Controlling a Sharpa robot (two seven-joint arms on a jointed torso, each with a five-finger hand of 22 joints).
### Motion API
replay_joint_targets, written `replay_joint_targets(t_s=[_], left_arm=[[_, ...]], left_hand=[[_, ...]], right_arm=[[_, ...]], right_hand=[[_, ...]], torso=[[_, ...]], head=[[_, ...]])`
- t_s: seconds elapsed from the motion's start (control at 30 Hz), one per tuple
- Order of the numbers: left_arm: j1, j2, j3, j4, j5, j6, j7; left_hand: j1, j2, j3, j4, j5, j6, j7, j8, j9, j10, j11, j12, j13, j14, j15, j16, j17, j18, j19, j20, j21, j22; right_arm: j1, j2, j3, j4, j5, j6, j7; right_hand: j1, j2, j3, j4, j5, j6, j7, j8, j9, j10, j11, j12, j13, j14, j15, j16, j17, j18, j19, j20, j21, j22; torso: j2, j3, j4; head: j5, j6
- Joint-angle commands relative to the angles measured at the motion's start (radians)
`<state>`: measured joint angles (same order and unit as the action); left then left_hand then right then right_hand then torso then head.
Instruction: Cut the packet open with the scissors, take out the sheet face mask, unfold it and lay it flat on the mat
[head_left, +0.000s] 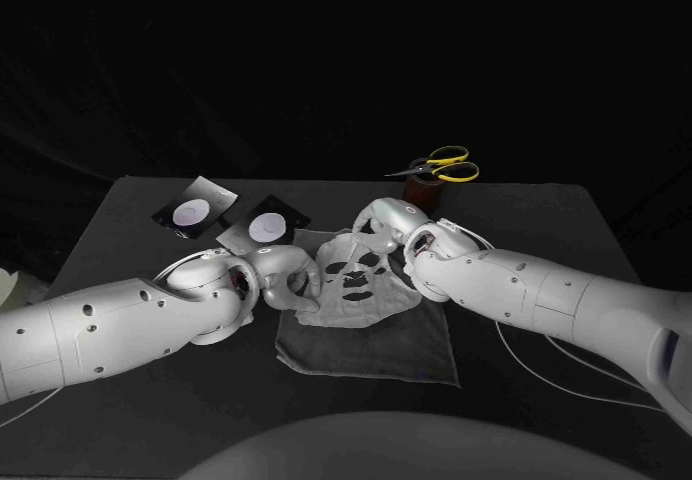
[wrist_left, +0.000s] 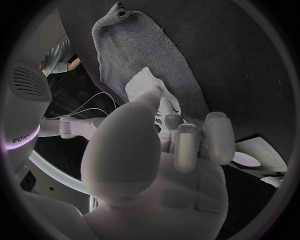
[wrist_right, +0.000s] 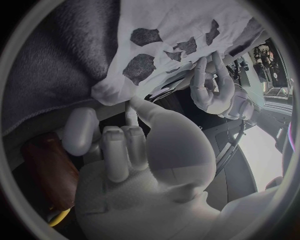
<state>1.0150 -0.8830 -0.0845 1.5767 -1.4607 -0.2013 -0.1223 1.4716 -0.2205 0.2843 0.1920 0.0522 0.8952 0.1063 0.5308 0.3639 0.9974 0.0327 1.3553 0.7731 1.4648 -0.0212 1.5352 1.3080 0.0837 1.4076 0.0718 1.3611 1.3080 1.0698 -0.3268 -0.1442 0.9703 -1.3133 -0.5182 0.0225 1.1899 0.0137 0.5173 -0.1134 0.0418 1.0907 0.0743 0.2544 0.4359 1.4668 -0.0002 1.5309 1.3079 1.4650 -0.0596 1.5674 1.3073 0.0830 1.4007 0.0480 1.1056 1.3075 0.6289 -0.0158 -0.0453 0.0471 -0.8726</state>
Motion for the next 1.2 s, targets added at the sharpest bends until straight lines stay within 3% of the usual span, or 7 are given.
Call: replay_joint_targets(t_s=[0.03, 0.27, 0.63, 0.9, 1.0, 1.07, 1.2], left_arm=[[-0.009, 0.0, -0.008, -0.005, -0.002, 0.058, -0.033], [-0.008, 0.0, -0.008, -0.005, 0.0, 0.063, -0.034], [-0.008, 0.003, -0.009, -0.005, 0.001, 0.073, -0.036], [-0.008, 0.003, -0.009, -0.005, 0.001, 0.078, -0.039], [-0.008, 0.002, -0.009, -0.005, 0.001, 0.078, -0.04], [-0.008, 0.002, -0.009, -0.004, 0.001, 0.077, -0.04], [-0.008, 0.001, -0.009, -0.004, 0.001, 0.07, -0.04]], left_hand=[[0.006, 0.001, -0.001, 0.006, -0.003, -0.007, -0.002, 0.0, -0.002, -0.001, -0.001, 0.003, 0.0, 0.053, -0.006, 0.007, 0.151, -0.013, -0.005, -0.001, -0.002, 0.034], [0.006, 0.001, -0.001, 0.006, -0.003, -0.007, -0.002, 0.0, -0.002, -0.001, -0.001, 0.003, 0.0, 0.053, -0.006, 0.007, 0.151, -0.013, -0.005, -0.001, -0.002, 0.034], [0.009, 0.001, -0.002, 0.008, -0.003, -0.009, -0.002, 0.001, -0.002, 0.0, -0.001, 0.004, 0.002, 0.053, -0.005, 0.007, 0.152, -0.013, -0.006, -0.001, -0.003, 0.033], [0.009, 0.001, -0.002, 0.008, -0.003, -0.009, -0.002, 0.001, -0.002, 0.0, -0.001, 0.004, 0.002, 0.053, -0.005, 0.007, 0.152, -0.013, -0.006, -0.001, -0.003, 0.033], [0.009, 0.001, -0.002, 0.008, -0.003, -0.009, -0.002, 0.001, -0.002, 0.0, -0.001, 0.004, 0.002, 0.053, -0.005, 0.007, 0.152, -0.013, -0.006, -0.001, -0.003, 0.033], [0.009, 0.001, -0.002, 0.008, -0.003, -0.009, -0.002, 0.001, -0.002, 0.0, -0.001, 0.004, 0.002, 0.053, -0.005, 0.007, 0.152, -0.013, -0.006, -0.001, -0.003, 0.033], [0.01, 0.0, -0.003, 0.01, -0.003, -0.01, -0.002, 0.001, -0.002, -0.002, -0.001, 0.003, 0.001, 0.052, -0.005, 0.006, 0.15, -0.013, -0.007, -0.001, -0.004, 0.033]], right_arm=[[0.003, 0.0, 0.001, 0.002, 0.0, -0.018, 0.012], [0.014, 0.0, 0.002, 0.003, -0.001, 0.007, 0.005], [0.031, 0.02, 0.003, -0.03, -0.005, 0.147, -0.015], [0.038, 0.031, 0.003, -0.051, 0.004, 0.189, -0.018], [0.039, 0.031, 0.003, -0.054, 0.014, 0.164, -0.02], [0.04, 0.03, 0.003, -0.054, 0.024, 0.131, -0.016], [0.041, 0.022, 0.003, -0.048, 0.057, 0.054, 0.011]], right_hand=[[0.003, 0.013, 0.005, 0.0, 0.007, 0.01, -0.008, 0.034, 0.046, 0.089, -0.008, 0.004, 0.235, 0.106, -0.006, 0.003, 0.264, 0.006, 0.004, -0.003, 0.006, 0.146], [0.002, 0.011, 0.01, -0.001, 0.007, 0.008, -0.008, 0.038, 0.053, 0.088, -0.009, 0.002, 0.233, 0.106, -0.007, 0.003, 0.264, 0.007, 0.003, -0.004, 0.001, 0.144], [-0.009, 0.003, 0.019, 0.0, 0.006, -0.006, -0.007, 0.045, 0.066, 0.081, -0.008, -0.016, 0.22, 0.104, -0.007, 0.001, 0.257, 0.011, -0.008, -0.005, -0.025, 0.137], [-0.064, -0.023, 0.0, 0.035, 0.006, -0.031, -0.005, 0.054, 0.088, 0.066, -0.005, -0.051, 0.195, 0.102, -0.005, -0.003, 0.248, 0.015, -0.019, -0.004, -0.05, 0.131], [-0.133, -0.076, -0.059, 0.079, 0.006, -0.109, 0.028, 0.009, 0.074, 0.052, 0.02, -0.077, 0.177, 0.098, 0.013, -0.009, 0.233, 0.018, -0.033, 0.005, -0.083, 0.122], [-0.149, -0.088, -0.086, 0.103, 0.007, -0.193, 0.06, -0.044, 0.055, 0.041, 0.05, -0.097, 0.162, 0.096, 0.038, -0.012, 0.226, 0.017, -0.043, 0.02, -0.102, 0.118], [-0.141, -0.094, -0.117, 0.121, 0.006, -0.247, 0.084, -0.082, 0.043, 0.032, 0.071, -0.109, 0.153, 0.094, 0.058, -0.014, 0.22, 0.018, -0.048, 0.038, -0.112, 0.115]], torso=[[-0.001, -0.0001, -0.0008], [-0.001, 0.0008, -0.0017], [0.0, 0.0005, 0.0005], [0.0, 0.0, -0.0011], [-0.001, 0.0001, -0.0015], [-0.001, 0.0003, -0.0021], [-0.002, 0.0015, -0.0031]], head=[[0.001, 0.0], [0.002, 0.0], [0.0, 0.0], [0.001, 0.0], [0.002, 0.0], [0.002, 0.0], [0.003, 0.0]])
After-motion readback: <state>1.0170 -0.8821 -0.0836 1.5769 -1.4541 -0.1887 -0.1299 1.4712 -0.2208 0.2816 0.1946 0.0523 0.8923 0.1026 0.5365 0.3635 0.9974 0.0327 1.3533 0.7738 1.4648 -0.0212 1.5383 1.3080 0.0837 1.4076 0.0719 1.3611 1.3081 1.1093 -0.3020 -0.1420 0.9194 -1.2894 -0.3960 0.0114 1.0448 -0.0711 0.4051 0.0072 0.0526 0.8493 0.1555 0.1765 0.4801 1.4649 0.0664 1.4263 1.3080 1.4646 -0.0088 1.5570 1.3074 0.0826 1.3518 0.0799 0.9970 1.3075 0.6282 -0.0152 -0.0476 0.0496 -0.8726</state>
